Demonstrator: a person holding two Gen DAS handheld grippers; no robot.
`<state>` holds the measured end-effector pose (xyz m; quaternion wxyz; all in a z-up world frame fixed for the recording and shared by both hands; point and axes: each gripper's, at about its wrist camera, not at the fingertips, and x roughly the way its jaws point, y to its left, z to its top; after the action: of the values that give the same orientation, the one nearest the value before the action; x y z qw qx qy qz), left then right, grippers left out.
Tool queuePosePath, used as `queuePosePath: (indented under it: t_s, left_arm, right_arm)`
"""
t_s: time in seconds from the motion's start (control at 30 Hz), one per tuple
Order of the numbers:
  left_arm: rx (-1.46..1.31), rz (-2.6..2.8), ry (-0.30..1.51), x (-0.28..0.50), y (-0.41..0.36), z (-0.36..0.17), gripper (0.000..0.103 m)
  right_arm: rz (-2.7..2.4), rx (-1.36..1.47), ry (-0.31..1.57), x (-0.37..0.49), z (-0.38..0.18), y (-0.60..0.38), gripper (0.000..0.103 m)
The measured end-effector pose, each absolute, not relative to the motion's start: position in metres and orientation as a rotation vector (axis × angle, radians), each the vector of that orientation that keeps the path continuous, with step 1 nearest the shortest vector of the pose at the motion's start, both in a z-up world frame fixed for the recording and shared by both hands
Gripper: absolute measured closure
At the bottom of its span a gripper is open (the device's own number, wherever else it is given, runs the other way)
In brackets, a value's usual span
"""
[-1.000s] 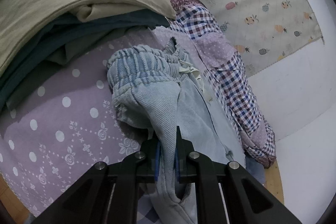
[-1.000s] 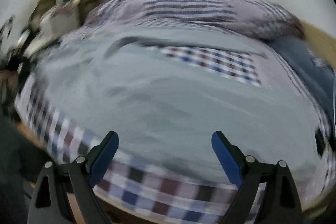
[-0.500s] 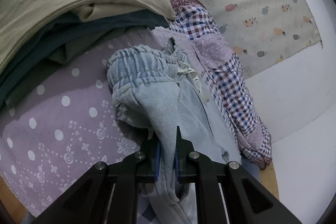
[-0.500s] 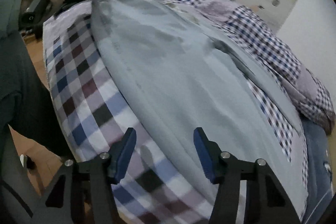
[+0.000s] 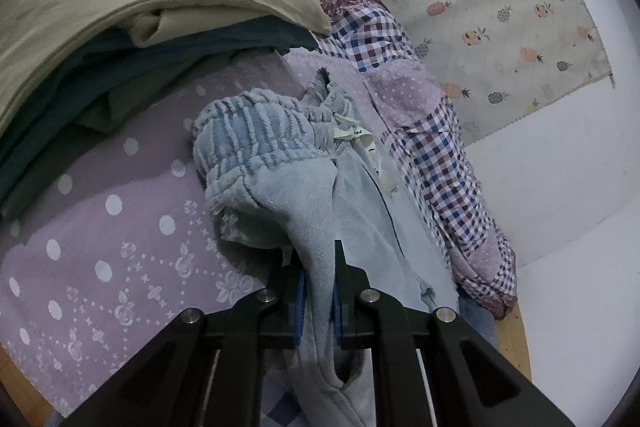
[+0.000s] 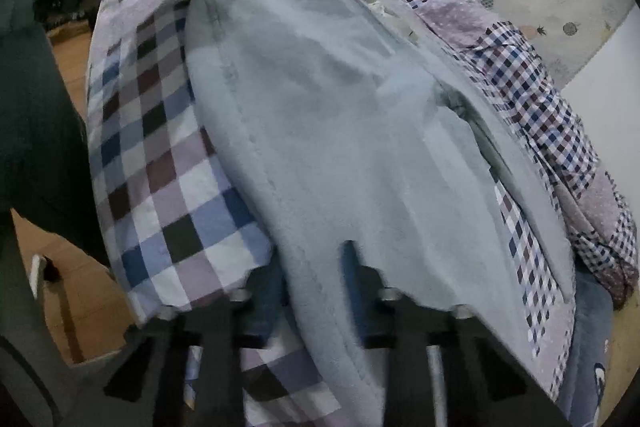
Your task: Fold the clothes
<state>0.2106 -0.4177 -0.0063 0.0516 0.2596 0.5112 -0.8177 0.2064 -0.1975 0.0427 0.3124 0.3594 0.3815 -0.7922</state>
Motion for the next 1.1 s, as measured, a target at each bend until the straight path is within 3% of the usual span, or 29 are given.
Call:
queuePosePath:
  t_s: [0.2,0.3,0.37,0.47,0.53,0.8,0.87,0.97,1.1]
  left_arm:
    - [0.836,-2.447,1.614,0.206,-0.428,-0.010,0.089]
    - [0.813,-2.438,1.658,0.212,-0.434,-0.012,0.072]
    - [0.777,-2.435,1.701,0.217,-0.439,-0.013,0.045]
    - [0.705,-2.407,1.742,0.222,-0.446,-0.013,0.028]
    - [0.675,-2.377,1.799,0.220,-0.450,-0.017,0.026]
    - [0.690,-2.330,1.806,0.203,-0.455,-0.026,0.030]
    - [0.703,-2.297,1.800,0.204,-0.456,-0.030,0.061]
    - [0.679,-2.297,1.842,0.207,-0.458,-0.030,0.078]
    - [0.652,-2.347,1.826,0.206,-0.457,-0.016,0.084]
  right_arm:
    - [-2.093,0.965,0.983,0.198,0.053,-0.201,0.087]
    - [-2.099,0.978,0.970,0.197,0.047,-0.202,0.085]
    - [-2.104,0.987,0.954,0.198,0.043,-0.204,0.083]
    - [-2.113,0.991,0.939,0.198,0.039,-0.207,0.082]
    - [-2.117,0.988,0.936,0.199,0.037,-0.210,0.081]
    - [-2.147,0.993,0.961,0.197,0.030,-0.214,0.077]
    - [-2.125,0.998,0.951,0.197,0.032,-0.213,0.079]
    - [-2.095,0.990,0.953,0.197,0.039,-0.212,0.094]
    - [-2.118,0.933,0.985,0.192,0.063,-0.211,0.098]
